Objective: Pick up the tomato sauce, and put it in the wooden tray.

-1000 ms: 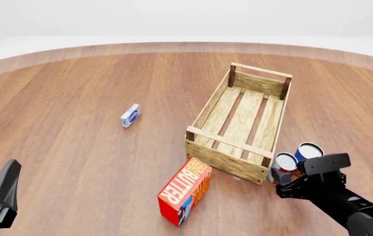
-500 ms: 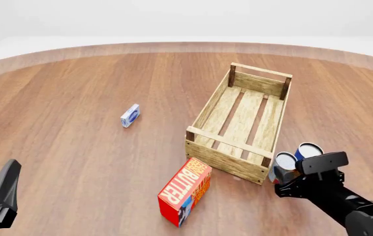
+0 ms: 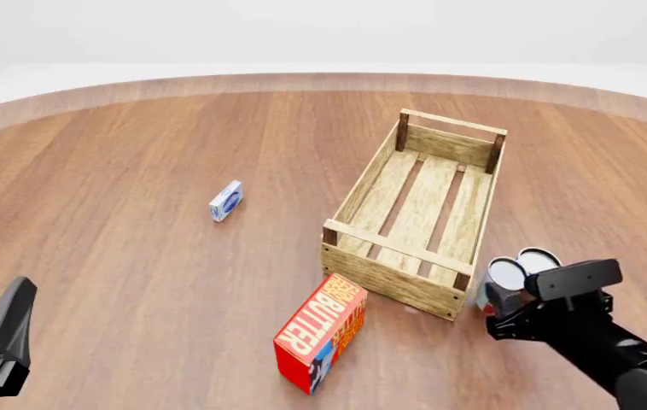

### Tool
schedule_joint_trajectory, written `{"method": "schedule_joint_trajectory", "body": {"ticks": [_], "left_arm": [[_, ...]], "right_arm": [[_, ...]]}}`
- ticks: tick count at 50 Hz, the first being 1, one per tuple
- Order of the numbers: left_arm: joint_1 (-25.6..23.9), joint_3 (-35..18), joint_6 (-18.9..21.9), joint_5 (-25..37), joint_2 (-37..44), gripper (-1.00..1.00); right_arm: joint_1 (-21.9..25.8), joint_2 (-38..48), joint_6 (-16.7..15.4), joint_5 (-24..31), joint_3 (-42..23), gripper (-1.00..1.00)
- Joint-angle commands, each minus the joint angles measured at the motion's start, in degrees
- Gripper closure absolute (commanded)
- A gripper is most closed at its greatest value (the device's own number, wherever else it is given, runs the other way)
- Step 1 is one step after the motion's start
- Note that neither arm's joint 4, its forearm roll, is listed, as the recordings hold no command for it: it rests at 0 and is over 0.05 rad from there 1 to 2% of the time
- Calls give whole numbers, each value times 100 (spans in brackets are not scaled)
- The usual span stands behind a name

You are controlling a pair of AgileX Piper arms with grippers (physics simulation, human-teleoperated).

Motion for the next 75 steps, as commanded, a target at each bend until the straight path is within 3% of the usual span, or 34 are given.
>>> {"method": "schedule_joint_trajectory", "body": {"ticks": [1, 51, 75], "left_arm": [[0, 0, 0, 0, 0, -100], [0, 0, 0, 0, 0, -100], [0, 0, 0, 0, 0, -100]], "right_arm": [[-52, -640, 30, 457, -23, 100], [-157, -3286, -28, 2942, -573, 100], [-133, -3468, 3, 3192, -866, 100]]}}
